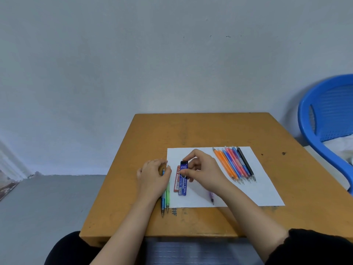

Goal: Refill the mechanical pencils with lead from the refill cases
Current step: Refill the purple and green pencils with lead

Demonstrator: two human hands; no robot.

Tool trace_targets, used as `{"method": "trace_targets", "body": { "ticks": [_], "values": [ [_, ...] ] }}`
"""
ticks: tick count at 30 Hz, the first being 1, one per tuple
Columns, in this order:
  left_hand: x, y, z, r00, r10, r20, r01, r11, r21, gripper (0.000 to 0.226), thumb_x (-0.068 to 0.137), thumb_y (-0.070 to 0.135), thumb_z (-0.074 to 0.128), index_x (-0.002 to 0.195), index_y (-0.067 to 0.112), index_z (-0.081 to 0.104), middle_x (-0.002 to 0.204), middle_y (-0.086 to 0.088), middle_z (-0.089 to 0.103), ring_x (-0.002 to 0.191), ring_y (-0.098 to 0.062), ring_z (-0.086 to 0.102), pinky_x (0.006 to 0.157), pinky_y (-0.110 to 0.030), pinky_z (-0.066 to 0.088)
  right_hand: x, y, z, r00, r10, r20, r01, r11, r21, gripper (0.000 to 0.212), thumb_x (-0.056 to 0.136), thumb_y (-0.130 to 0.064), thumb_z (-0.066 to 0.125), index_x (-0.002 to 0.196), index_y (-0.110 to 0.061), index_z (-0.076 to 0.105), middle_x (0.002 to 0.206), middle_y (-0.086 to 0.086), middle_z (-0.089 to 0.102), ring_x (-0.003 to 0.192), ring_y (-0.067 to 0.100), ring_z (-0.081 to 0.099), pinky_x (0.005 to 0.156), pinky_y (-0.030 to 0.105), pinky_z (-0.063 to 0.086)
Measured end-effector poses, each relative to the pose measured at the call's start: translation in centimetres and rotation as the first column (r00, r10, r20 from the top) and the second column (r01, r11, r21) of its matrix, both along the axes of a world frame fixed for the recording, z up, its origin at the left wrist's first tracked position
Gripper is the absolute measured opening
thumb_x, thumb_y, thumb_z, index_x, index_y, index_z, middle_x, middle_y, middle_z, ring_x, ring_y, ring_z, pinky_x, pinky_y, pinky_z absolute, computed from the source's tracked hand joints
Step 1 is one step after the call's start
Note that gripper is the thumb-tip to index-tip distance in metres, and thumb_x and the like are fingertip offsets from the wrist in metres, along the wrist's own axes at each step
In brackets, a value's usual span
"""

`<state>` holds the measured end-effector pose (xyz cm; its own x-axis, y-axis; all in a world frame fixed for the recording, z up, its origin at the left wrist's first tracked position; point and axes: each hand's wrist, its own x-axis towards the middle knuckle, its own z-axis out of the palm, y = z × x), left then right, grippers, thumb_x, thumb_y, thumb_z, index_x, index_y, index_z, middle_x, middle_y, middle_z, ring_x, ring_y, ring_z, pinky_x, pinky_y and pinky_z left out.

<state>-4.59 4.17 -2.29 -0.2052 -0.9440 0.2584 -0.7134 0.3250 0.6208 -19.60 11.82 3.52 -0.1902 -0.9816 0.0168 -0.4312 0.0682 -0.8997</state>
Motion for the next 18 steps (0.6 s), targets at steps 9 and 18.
{"method": "trace_targets", "body": {
  "ticks": [9, 18],
  "values": [
    [0.0, 0.9, 0.3, 0.952, -0.172, -0.253, 0.102, 0.958, -0.268, 0.041, 0.085, 0.054, 0.048, 0.103, 0.024, 0.070, 0.099, 0.026, 0.061, 0.099, 0.007, 0.051, 0.094, -0.032, 0.035, -1.5, -0.5, -1.1, 0.948, -0.049, 0.314, 0.102, 0.983, -0.154, 0.027, 0.083, -0.003, 0.068, 0.106, -0.016, 0.061, 0.079, 0.013, 0.070, 0.071, 0.022, 0.071, 0.063, 0.028, 0.055],
    [-0.4, 0.8, -0.7, 0.935, -0.343, -0.091, 0.266, 0.848, -0.459, 0.037, 0.076, 0.050, 0.066, 0.099, 0.021, 0.072, 0.096, 0.017, 0.070, 0.095, -0.001, 0.057, 0.084, -0.029, 0.036, -2.9, -0.2, -1.9, 0.890, -0.024, 0.455, 0.128, 0.972, -0.199, 0.021, 0.081, 0.008, 0.066, 0.098, -0.004, 0.063, 0.086, 0.022, 0.068, 0.074, 0.031, 0.071, 0.068, 0.029, 0.059]
  ]
}}
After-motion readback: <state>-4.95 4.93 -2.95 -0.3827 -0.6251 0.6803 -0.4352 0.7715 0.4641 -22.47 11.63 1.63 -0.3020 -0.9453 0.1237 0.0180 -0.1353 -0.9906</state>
